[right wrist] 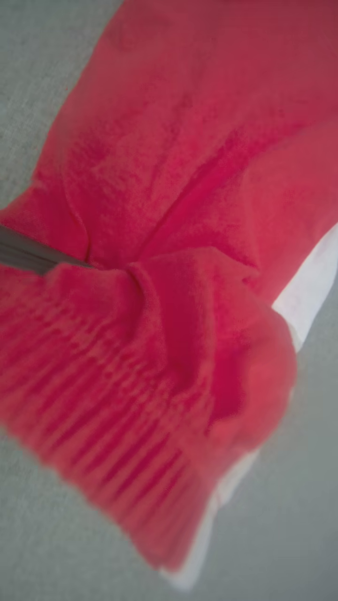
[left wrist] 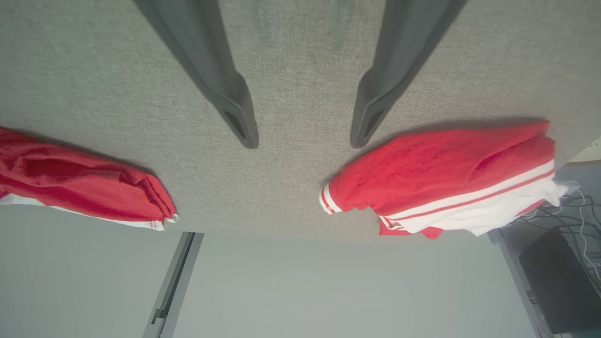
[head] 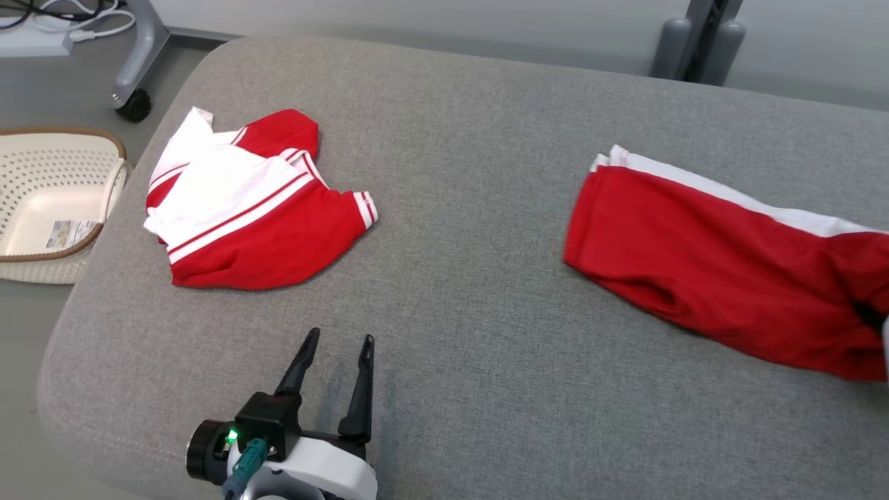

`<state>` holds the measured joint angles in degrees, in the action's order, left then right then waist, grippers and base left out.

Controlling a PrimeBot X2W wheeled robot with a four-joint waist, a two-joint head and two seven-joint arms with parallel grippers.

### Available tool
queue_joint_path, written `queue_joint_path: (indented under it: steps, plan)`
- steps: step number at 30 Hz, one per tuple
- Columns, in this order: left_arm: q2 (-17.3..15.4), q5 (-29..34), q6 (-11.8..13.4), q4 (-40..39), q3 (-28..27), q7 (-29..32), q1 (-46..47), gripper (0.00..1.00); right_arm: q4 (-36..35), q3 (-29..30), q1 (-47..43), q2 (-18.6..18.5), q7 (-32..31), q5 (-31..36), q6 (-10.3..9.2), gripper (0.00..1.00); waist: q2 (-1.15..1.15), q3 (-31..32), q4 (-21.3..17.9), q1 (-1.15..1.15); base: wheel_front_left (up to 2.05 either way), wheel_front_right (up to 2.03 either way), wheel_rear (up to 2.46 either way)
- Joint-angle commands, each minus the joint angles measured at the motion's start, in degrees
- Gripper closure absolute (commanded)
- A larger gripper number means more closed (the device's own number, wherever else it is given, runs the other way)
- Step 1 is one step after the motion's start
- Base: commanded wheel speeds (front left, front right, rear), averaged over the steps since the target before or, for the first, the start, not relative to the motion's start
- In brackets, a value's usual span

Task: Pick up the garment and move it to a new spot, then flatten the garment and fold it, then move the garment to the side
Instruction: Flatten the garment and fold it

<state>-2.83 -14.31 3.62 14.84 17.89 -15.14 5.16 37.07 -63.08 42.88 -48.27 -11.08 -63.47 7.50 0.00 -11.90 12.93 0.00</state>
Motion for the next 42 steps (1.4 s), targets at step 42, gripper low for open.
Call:
queue_joint_path:
  steps: [42]
  plan:
    - [-0.20, -4.87, 1.77, 1.46, 5.87, 0.03, 1.13, 0.00, 3.18, -10.33, 15.53, 1.89, -14.56, 11.47, 0.00, 1.00, 0.00, 0.83, -0.02, 0.00, 0.00, 0.00, 0.00]
